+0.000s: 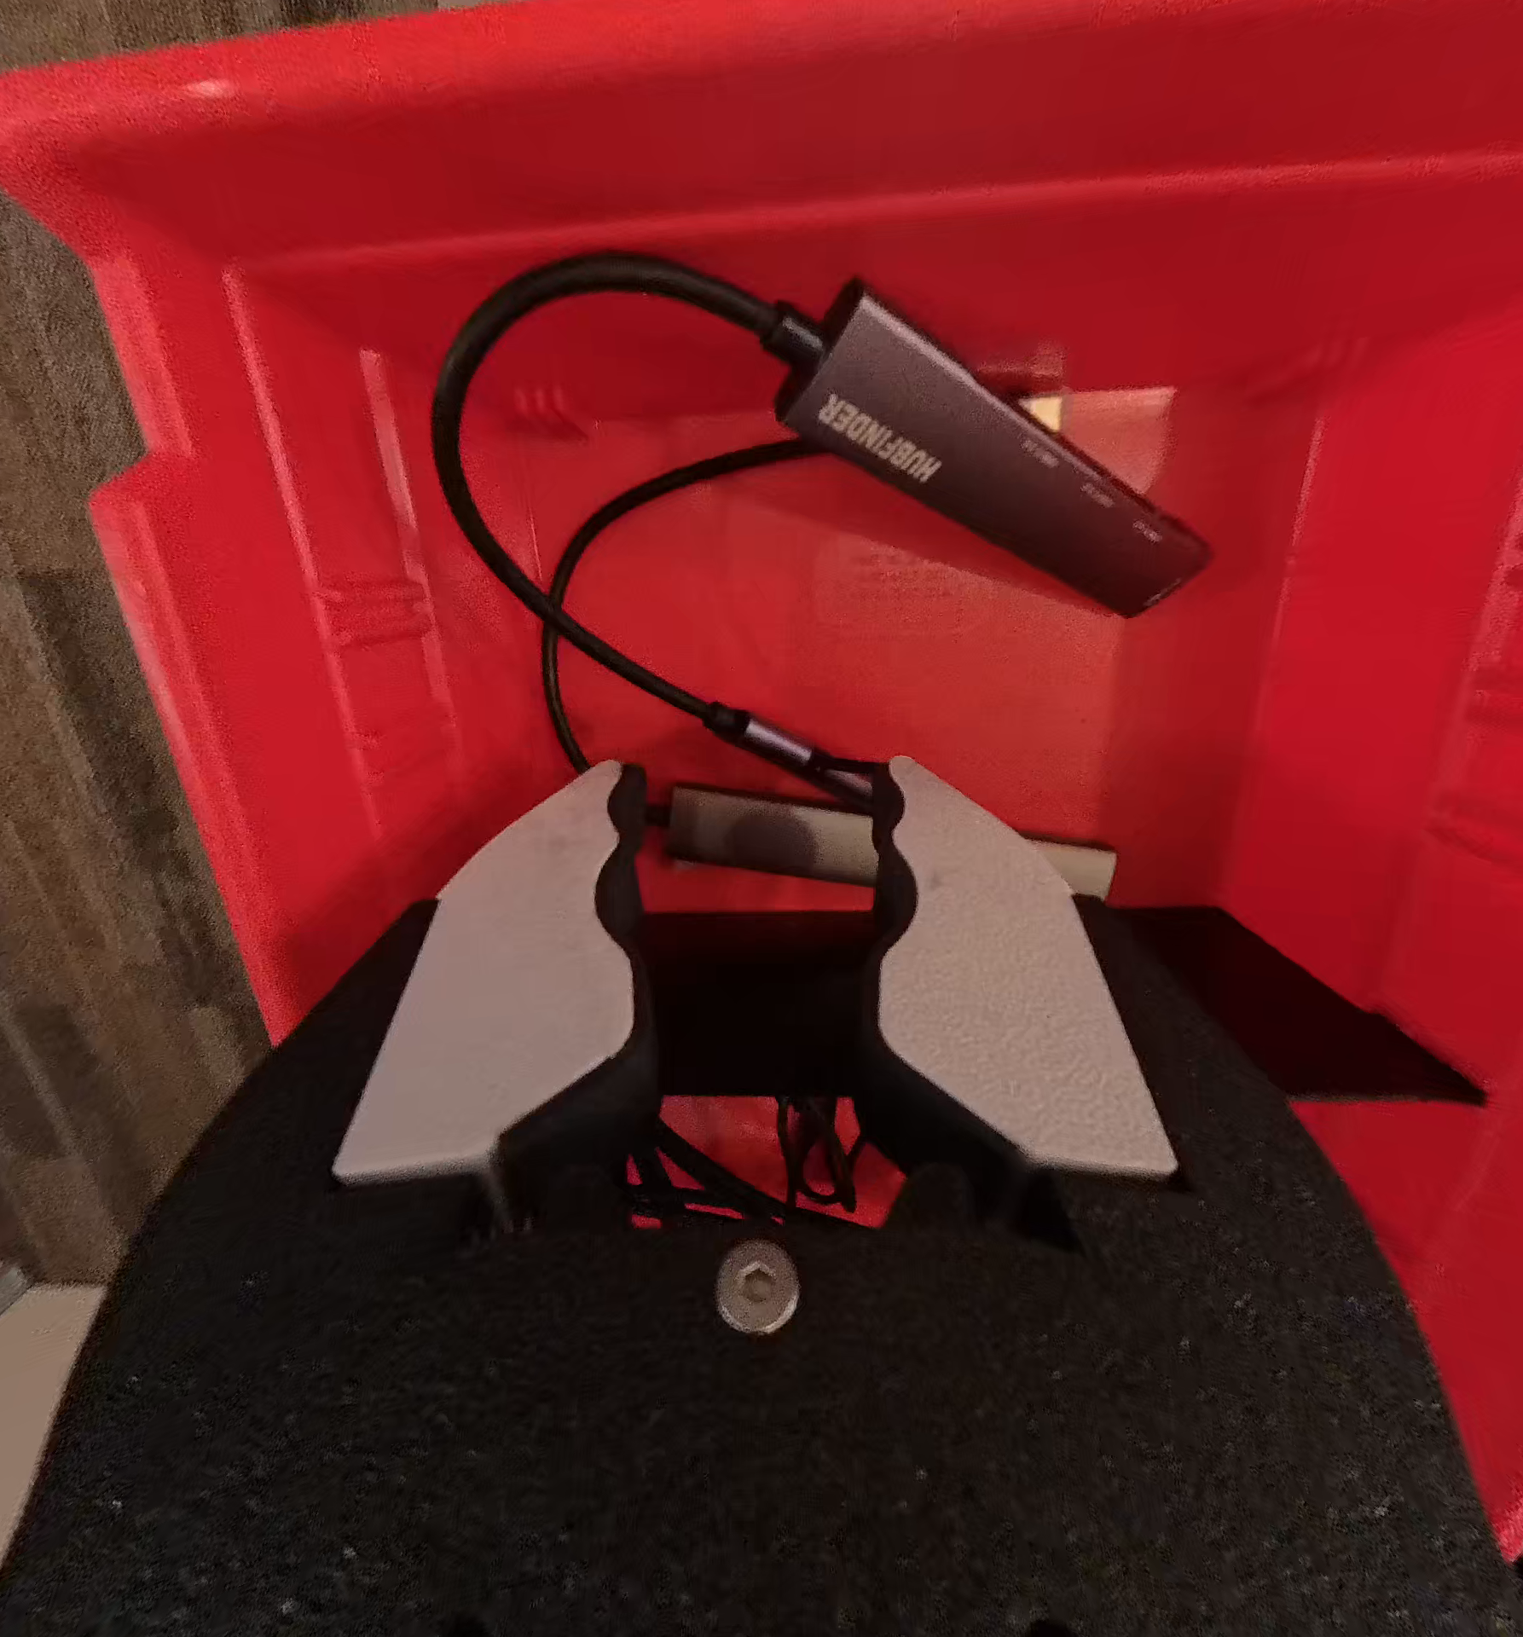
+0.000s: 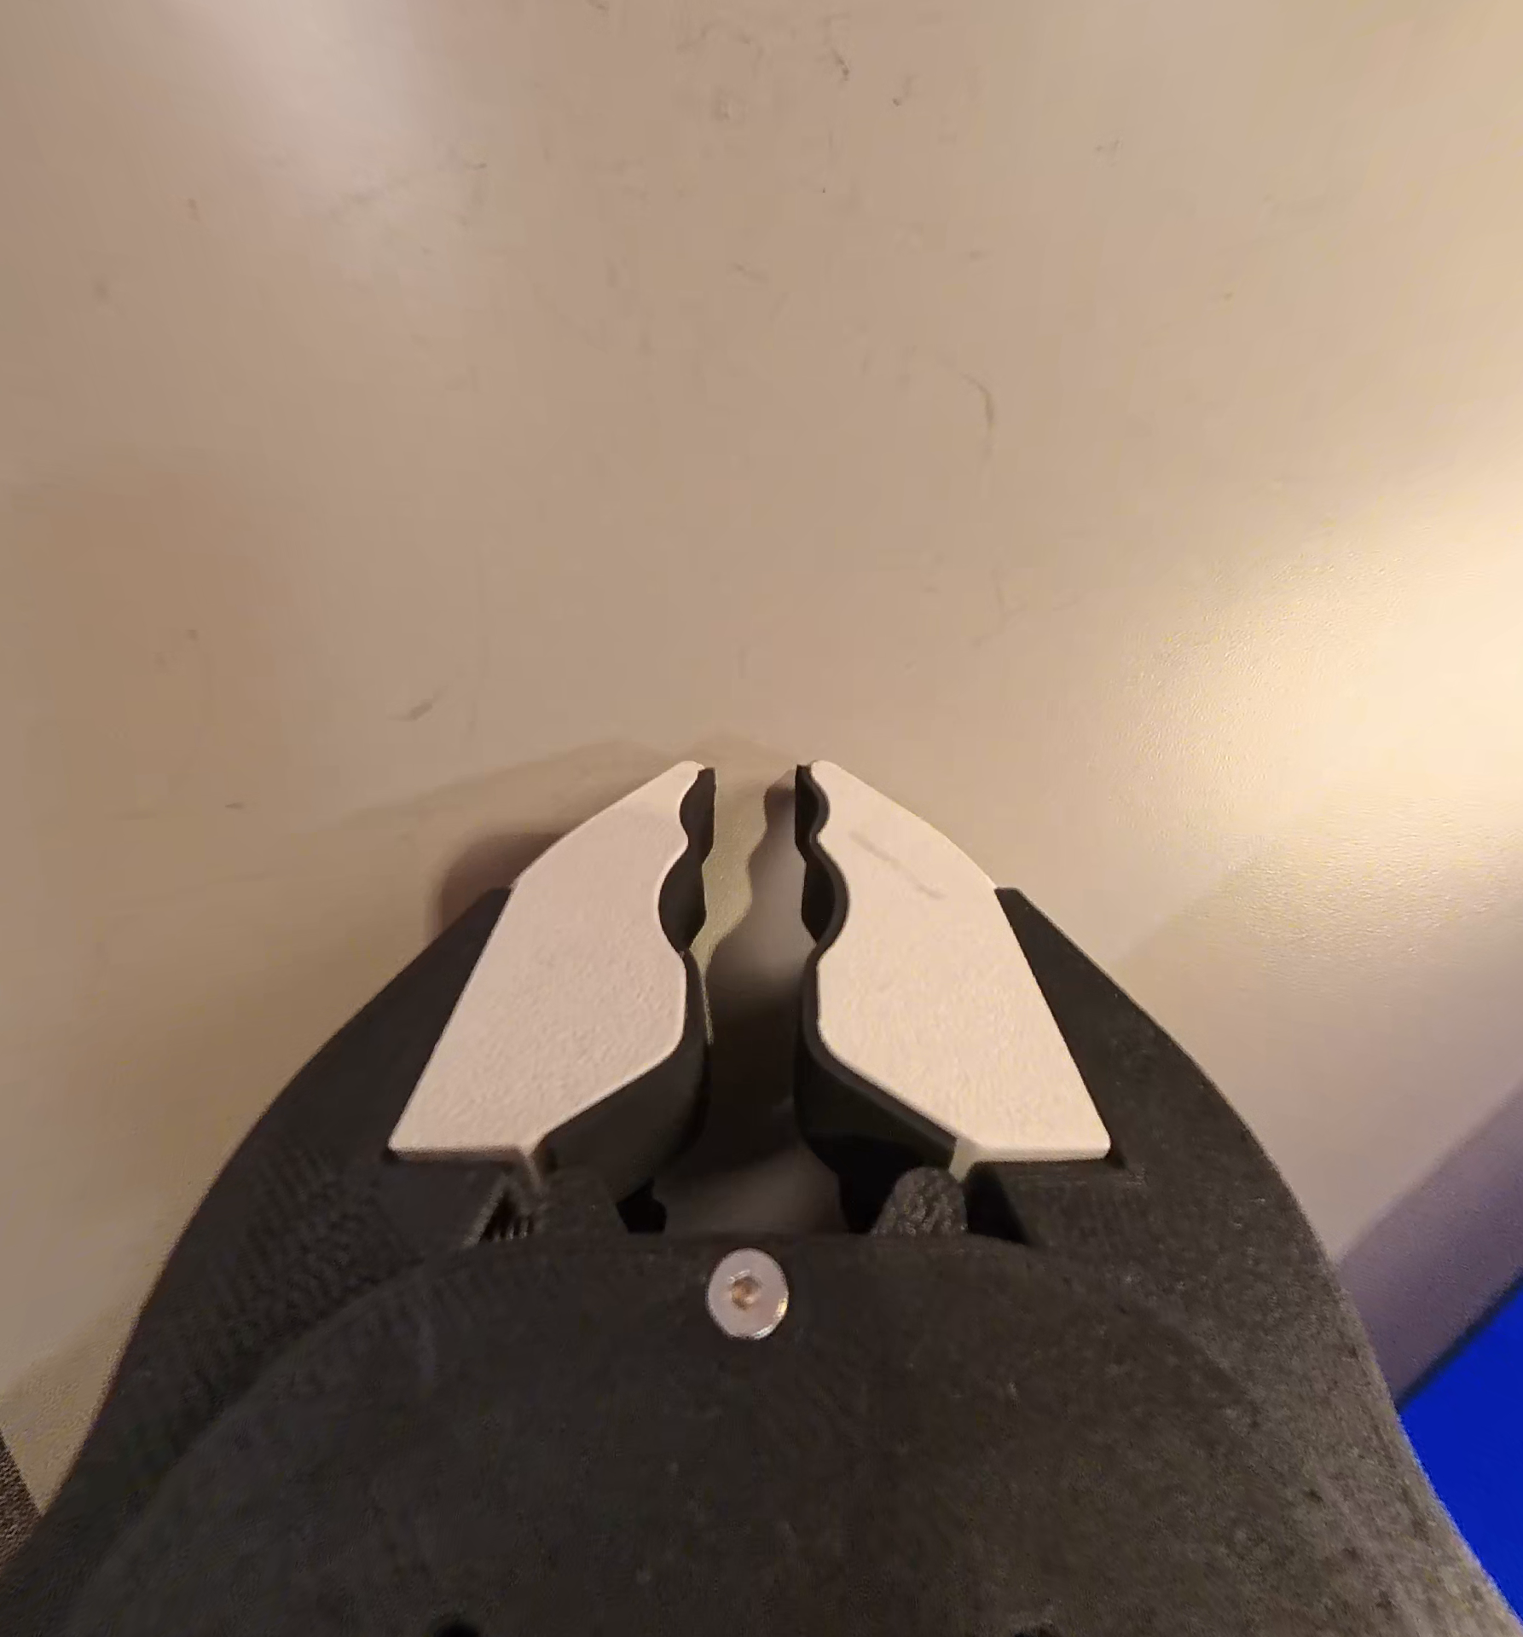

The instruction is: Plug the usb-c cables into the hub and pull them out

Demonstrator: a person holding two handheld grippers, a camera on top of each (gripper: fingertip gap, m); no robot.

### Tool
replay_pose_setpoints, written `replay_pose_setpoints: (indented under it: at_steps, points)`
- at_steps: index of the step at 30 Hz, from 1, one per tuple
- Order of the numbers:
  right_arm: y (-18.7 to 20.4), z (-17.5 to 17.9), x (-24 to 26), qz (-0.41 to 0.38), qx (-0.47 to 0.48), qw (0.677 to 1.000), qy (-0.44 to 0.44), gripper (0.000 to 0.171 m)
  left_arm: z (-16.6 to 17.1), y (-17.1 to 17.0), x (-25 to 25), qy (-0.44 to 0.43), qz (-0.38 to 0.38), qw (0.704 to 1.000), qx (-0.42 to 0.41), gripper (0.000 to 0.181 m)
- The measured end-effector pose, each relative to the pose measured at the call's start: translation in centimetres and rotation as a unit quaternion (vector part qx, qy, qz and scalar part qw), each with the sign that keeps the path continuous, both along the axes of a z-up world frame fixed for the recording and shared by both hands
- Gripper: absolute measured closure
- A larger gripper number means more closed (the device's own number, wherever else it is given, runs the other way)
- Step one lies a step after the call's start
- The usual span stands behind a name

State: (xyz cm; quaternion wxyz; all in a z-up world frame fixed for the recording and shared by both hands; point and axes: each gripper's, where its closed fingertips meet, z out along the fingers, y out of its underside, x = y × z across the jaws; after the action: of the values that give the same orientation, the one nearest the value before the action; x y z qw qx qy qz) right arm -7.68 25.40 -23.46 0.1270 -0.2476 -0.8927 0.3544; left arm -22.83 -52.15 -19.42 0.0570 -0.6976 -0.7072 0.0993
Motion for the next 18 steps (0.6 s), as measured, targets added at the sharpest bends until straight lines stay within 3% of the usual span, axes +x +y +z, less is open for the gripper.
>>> replay_pose_setpoints:
  at_steps: [4,9,11,14,16,18]
  points:
    - [0.0,0.0,0.0,0.0,0.001,1.0,0.002,0.154,-1.2,-0.7,-0.8,-0.039,0.017,0.999,-0.014,0.124]
    - [0.0,0.0,0.0,-0.001,0.002,1.0,0.005,0.153,-3.8,-1.3,-0.5,-0.092,0.026,0.995,-0.025,0.142]
    - [0.1,0.0,0.0,-0.003,0.003,1.0,0.006,0.153,-3.9,-1.2,-1.1,-0.065,0.032,0.997,-0.022,0.149]
    - [0.0,0.0,0.0,-0.003,0.002,1.0,0.005,0.153,-2.7,-0.7,-1.8,-0.011,0.03,0.999,-0.024,0.164]
    - [0.0,0.0,-0.1,-0.003,0.001,1.0,0.002,0.154,-0.4,0.2,-2.6,0.046,0.02,0.999,-0.021,0.176]
    - [0.0,0.0,0.0,-0.002,-0.003,1.0,-0.004,0.155,2.4,1.6,-3.0,0.094,-0.004,0.995,-0.02,0.177]
